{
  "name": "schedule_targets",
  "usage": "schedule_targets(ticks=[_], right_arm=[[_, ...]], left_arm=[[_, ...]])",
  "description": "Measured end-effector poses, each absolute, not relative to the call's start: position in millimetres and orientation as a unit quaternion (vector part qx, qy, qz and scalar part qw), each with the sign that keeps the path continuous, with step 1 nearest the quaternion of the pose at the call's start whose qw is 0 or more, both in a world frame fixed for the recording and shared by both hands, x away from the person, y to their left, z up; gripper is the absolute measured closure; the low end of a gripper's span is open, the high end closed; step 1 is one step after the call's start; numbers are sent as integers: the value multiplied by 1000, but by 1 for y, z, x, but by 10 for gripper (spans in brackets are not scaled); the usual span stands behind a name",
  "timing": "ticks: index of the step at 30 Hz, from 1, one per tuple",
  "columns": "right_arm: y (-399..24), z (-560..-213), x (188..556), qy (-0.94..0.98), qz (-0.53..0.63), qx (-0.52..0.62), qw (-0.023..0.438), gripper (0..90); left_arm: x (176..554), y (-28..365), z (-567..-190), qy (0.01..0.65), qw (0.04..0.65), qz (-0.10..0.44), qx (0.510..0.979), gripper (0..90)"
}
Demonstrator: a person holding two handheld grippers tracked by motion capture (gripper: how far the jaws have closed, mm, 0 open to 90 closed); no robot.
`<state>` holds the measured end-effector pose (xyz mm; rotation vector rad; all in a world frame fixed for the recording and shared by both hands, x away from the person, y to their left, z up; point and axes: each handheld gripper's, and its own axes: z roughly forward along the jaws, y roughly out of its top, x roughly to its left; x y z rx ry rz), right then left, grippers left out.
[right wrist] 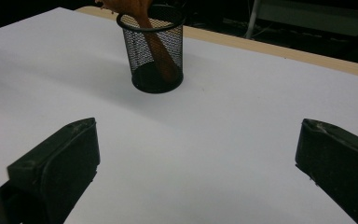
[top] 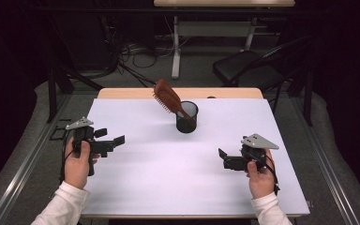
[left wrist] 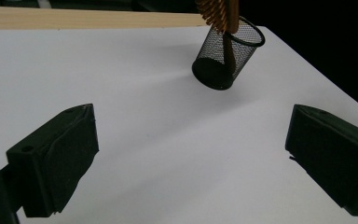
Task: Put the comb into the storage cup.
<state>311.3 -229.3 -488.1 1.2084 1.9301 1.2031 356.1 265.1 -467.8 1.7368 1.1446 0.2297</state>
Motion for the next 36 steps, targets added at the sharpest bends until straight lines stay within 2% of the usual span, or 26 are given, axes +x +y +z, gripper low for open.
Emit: schedule_targets(ticks=[20, 36], right_arm=[[-259, -504, 304, 705, 435, 483, 283, 0], [-263, -516, 303, 700, 434, 489, 288, 0]], left_arm=[[343, 283, -505, 509, 514, 86, 685, 27], [336, 286, -519, 508, 520, 107, 678, 28]])
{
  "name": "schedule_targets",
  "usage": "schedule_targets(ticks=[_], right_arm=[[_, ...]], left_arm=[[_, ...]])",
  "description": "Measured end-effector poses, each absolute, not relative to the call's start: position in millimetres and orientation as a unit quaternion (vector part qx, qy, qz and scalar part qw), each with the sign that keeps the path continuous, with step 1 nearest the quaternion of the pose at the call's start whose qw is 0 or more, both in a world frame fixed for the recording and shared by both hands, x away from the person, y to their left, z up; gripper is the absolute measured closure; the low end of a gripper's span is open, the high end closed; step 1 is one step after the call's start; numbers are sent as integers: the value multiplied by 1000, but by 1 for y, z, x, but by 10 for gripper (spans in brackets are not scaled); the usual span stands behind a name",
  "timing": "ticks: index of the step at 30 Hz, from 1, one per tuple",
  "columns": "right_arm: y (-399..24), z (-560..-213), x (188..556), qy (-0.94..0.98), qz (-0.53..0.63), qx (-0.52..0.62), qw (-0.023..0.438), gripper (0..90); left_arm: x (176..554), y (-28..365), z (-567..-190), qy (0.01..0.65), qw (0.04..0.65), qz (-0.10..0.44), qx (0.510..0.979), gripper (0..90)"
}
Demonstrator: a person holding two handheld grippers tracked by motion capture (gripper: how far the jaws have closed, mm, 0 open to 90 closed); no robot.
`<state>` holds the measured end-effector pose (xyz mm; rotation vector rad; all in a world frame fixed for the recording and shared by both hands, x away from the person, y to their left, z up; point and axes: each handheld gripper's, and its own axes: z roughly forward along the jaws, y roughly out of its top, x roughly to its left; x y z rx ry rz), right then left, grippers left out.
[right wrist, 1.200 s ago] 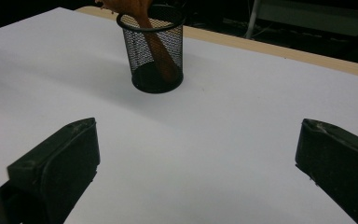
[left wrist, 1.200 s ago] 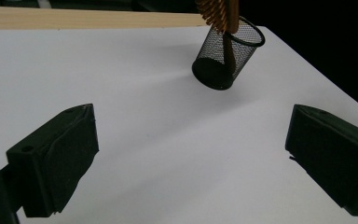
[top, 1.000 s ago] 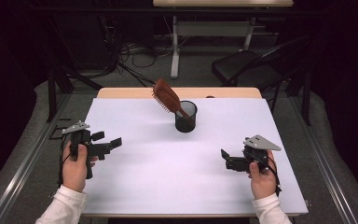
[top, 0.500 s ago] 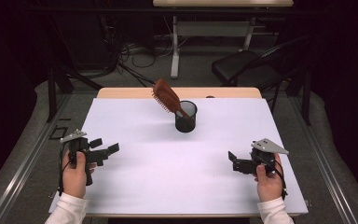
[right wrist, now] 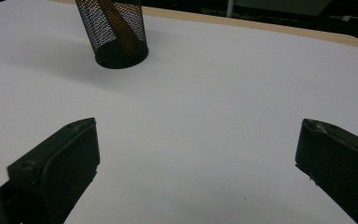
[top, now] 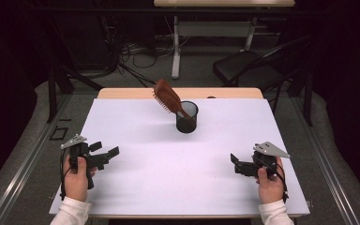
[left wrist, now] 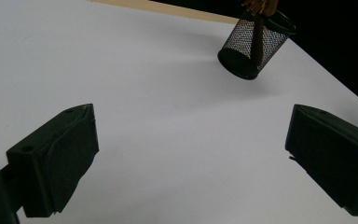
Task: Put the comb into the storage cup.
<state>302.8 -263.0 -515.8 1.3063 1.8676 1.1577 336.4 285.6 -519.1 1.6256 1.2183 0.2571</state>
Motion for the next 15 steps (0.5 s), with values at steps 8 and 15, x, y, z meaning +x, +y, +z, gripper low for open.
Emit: schedule_targets(ticks=[8, 15], right_arm=[[-265, -524, 304, 699, 430, 493, 287, 0], [-268, -529, 306, 697, 426, 501, 285, 0]], left_arm=[[333, 288, -526, 498, 523, 123, 681, 28], [334, 290, -531, 497, 520, 124, 684, 27]])
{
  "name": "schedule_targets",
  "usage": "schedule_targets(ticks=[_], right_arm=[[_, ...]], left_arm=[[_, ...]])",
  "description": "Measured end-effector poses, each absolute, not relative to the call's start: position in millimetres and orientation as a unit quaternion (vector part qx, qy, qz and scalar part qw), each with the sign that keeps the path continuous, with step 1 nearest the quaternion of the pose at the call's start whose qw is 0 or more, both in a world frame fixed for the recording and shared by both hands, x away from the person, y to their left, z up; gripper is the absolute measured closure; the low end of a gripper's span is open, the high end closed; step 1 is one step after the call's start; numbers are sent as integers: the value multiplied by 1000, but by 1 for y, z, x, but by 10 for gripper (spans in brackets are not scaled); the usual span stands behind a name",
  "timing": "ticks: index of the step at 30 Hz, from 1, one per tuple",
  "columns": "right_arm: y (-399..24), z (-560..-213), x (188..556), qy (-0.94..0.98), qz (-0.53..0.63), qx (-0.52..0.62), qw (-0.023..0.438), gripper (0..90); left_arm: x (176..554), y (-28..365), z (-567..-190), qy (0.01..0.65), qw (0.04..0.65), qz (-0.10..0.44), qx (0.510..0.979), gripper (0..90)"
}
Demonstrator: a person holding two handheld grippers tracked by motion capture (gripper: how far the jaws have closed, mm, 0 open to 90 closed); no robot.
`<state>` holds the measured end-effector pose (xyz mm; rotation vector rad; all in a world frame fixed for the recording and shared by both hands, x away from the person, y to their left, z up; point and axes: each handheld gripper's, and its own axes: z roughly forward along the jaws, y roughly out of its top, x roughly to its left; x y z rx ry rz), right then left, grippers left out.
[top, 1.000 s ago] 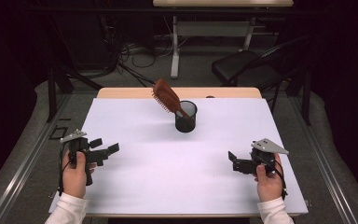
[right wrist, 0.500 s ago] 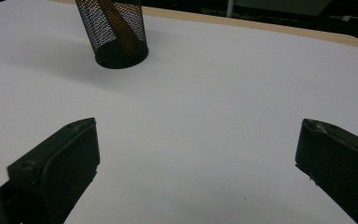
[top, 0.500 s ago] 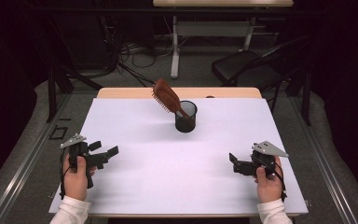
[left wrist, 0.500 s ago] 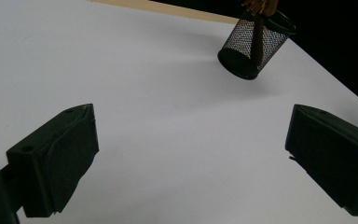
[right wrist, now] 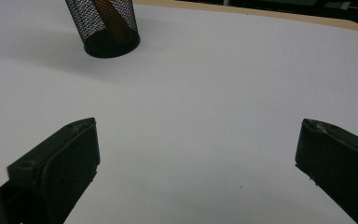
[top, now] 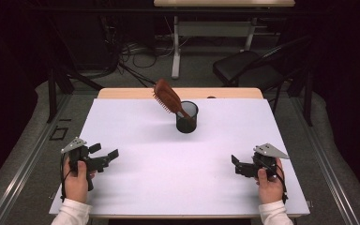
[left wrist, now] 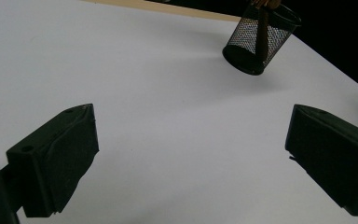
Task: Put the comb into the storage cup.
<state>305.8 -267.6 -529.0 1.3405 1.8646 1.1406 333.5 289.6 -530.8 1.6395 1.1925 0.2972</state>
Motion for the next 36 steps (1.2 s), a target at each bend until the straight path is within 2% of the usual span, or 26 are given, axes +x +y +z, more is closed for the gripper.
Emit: schedule_targets(ticks=[36], right_arm=[[-272, -537, 307, 695, 420, 512, 282, 0]], left_arm=[[334, 285, -539, 495, 512, 123, 691, 28]])
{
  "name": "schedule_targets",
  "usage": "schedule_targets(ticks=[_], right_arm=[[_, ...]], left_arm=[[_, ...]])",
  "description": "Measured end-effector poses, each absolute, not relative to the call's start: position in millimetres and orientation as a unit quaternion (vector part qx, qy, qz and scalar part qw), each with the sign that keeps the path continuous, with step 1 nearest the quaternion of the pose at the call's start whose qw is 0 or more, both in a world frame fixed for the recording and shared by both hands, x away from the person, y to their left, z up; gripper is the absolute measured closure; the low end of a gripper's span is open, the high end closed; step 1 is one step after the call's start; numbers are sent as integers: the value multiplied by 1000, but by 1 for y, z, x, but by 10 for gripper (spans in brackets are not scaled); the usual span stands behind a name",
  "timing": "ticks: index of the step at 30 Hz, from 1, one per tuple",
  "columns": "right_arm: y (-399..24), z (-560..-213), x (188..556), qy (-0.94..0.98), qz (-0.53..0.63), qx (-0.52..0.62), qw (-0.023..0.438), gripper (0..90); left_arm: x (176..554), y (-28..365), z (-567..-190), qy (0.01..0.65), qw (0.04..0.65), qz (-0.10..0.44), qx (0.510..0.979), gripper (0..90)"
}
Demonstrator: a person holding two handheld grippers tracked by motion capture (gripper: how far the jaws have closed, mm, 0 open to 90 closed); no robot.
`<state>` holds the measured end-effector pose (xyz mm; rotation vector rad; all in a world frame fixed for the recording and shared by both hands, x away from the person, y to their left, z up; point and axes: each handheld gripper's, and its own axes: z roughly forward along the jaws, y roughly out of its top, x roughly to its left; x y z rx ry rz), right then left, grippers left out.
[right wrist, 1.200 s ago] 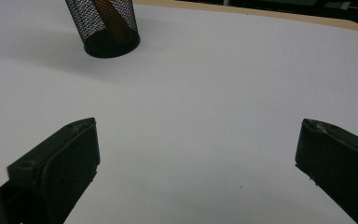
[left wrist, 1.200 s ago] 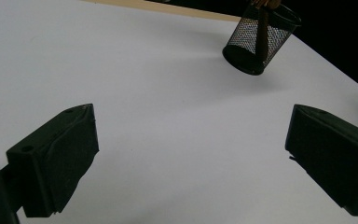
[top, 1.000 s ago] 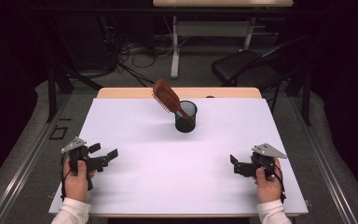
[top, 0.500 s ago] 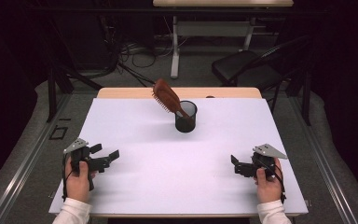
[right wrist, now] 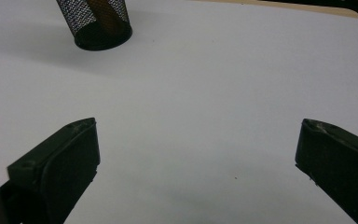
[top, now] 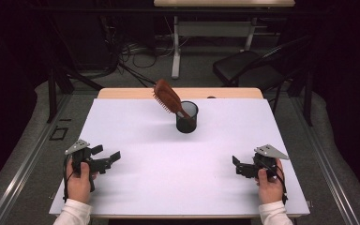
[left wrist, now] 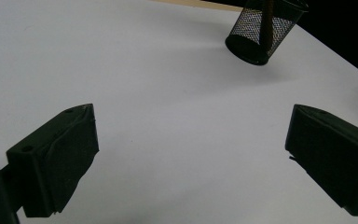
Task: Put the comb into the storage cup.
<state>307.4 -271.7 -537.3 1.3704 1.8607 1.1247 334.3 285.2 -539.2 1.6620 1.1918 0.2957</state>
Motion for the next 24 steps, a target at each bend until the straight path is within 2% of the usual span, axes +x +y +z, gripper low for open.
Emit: schedule_targets(ticks=[24], right_arm=[[-273, -537, 308, 694, 418, 515, 279, 0]], left_arm=[[335, 285, -541, 498, 508, 123, 693, 27]])
